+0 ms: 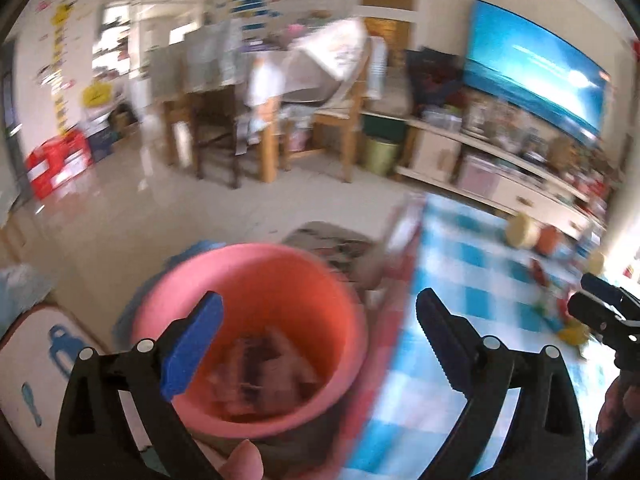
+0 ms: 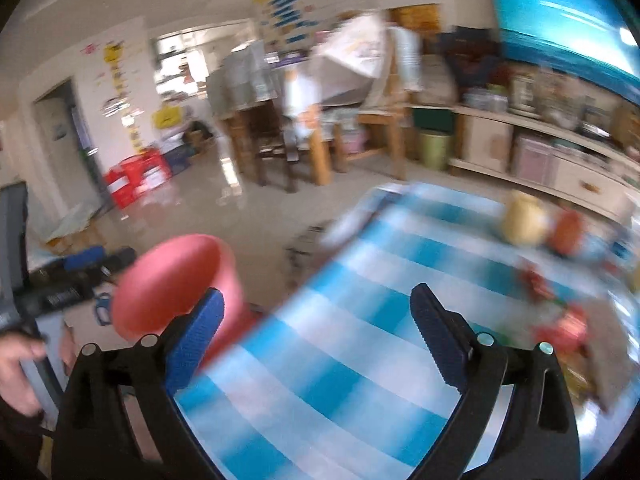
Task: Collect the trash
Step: 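Move both grippers back over the table toward the remaining trash, then grasp the red snack packet with the left gripper while the right gripper grasps the white paper carton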
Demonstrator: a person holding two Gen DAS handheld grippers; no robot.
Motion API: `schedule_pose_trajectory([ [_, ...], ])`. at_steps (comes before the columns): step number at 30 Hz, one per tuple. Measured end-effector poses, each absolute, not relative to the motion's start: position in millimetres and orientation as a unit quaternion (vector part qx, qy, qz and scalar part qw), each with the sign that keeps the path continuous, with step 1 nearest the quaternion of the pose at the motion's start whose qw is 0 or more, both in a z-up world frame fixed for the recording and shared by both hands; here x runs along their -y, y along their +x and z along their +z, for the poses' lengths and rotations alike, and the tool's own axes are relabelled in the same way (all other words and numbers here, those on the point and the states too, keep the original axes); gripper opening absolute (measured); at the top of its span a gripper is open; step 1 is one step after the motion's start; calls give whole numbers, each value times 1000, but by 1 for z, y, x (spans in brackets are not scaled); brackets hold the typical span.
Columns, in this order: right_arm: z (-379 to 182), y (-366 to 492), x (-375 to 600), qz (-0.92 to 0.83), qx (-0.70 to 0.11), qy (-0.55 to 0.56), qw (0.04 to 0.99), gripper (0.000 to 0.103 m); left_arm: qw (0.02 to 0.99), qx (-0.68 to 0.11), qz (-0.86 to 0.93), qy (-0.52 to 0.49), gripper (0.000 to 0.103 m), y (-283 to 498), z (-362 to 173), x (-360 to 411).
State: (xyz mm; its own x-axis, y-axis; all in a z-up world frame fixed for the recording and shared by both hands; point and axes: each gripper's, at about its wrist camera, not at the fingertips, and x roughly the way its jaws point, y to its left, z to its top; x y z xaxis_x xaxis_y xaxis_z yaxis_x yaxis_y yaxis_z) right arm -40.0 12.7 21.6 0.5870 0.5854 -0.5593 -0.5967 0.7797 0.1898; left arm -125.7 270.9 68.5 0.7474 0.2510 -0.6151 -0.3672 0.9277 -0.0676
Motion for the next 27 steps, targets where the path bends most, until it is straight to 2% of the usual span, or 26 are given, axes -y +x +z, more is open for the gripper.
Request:
schedule_pose_trajectory([
  [6, 6, -49, 145, 217, -318, -6, 923, 95, 933, -348, 63, -72, 97, -73, 63, -142],
  [11, -8, -41, 219, 164, -326, -17, 931, 95, 931, -362, 22, -51, 97, -36, 39, -49],
  [18, -23, -12, 240, 162, -328, -51, 929, 95, 926, -377, -10, -6, 97, 12, 11, 30],
  [27, -36, 34, 218, 192, -345, -55, 917, 95, 920, -392, -12, 7, 97, 49, -10, 41],
])
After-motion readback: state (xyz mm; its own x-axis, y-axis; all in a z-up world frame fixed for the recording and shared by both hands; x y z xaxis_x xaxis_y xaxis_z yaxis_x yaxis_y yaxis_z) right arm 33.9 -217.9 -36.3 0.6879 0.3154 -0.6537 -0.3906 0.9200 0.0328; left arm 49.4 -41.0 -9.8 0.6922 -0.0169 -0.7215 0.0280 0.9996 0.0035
